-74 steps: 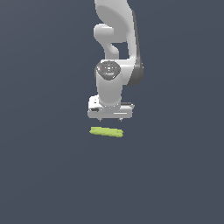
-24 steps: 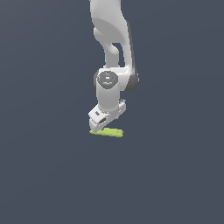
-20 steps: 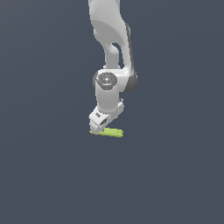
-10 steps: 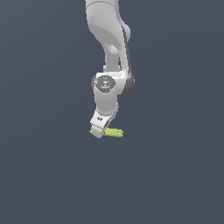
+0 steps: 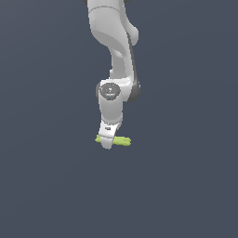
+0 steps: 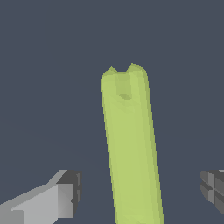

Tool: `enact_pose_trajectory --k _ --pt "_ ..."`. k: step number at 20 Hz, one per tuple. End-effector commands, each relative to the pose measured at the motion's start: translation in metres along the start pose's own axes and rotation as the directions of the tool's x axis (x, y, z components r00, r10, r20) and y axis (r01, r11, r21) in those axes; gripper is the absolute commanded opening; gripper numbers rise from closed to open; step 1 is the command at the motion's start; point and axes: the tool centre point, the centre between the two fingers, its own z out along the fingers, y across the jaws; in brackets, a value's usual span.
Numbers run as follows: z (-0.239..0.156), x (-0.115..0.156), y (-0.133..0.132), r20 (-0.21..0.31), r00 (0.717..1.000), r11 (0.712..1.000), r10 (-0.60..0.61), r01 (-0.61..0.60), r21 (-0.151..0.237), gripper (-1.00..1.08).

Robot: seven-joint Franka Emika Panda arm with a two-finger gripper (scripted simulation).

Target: Pick up the object and move it to a goal position.

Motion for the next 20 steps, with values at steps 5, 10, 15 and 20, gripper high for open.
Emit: enact_pose_trajectory --k 5,10,15,20 --pt "0.004 -0.001 0.001 -0.003 0.996 0.996 -0.088 0.088 -0.006 1.0" --pt "0.005 -0.002 0.001 -0.004 0.994 0.994 -0.112 0.112 -0.007 1.0" --pt "0.008 -0.002 0.001 -0.004 0.994 0.994 -0.108 0.108 -0.007 1.0" --pt "0.026 -0.002 0.0 -0.003 0.994 0.994 -0.11 0.11 -0.007 1.0"
